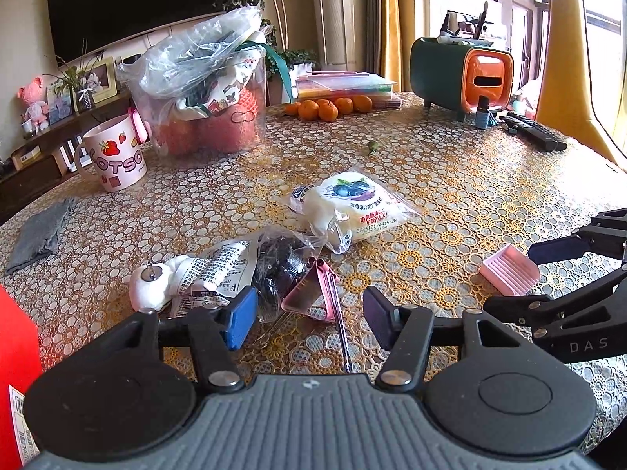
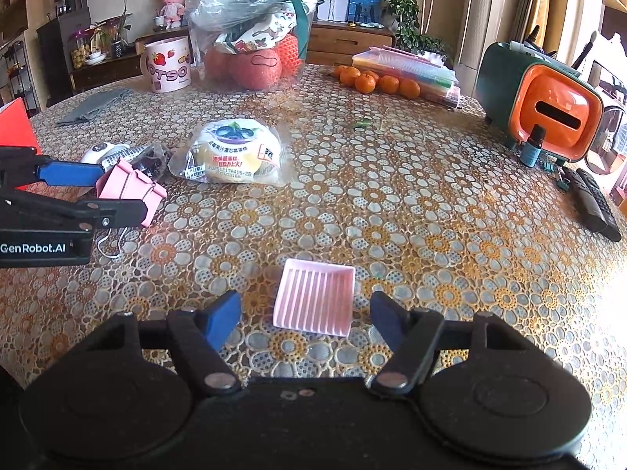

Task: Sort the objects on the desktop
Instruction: 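Close the left gripper on the binder clip while the right gripper closes on the pink tray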

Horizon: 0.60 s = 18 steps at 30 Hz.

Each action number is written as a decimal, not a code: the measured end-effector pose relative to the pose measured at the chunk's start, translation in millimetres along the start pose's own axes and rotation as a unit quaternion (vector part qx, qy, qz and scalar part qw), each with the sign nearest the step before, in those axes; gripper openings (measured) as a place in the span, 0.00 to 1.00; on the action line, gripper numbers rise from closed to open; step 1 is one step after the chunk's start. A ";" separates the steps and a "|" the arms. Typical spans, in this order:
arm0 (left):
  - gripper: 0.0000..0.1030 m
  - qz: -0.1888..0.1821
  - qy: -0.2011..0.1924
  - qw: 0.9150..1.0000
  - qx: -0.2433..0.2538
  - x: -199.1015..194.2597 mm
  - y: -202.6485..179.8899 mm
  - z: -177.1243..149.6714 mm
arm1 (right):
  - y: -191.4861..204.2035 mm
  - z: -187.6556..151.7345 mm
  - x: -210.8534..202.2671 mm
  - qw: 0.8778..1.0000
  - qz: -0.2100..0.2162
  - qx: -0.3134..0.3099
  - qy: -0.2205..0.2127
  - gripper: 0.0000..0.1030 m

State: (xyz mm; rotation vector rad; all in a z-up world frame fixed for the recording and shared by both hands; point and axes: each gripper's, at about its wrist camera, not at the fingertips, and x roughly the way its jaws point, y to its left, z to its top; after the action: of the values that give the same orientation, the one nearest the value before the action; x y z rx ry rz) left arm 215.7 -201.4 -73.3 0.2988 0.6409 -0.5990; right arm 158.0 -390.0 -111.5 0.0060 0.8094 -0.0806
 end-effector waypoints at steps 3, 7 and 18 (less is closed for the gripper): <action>0.50 0.001 0.004 1.000 0.001 2.0 -0.3 0.4 | 0.3 0.9 1.9 1.000 0.001 0.002 -0.002 0.67; 0.37 0.004 0.009 1.000 0.000 3.8 -0.9 0.2 | 1.2 1.7 1.3 1.000 0.008 0.010 -0.003 0.59; 0.28 0.014 0.010 1.000 0.007 -1.5 -4.6 2.0 | 0.7 3.7 -1.2 1.000 -0.001 0.017 -0.001 0.40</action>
State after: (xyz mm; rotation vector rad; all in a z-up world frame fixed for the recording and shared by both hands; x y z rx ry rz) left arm 212.9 -205.3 -71.2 0.3259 0.6504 -0.5751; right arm 159.9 -389.3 -108.1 0.0374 0.8061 -0.0954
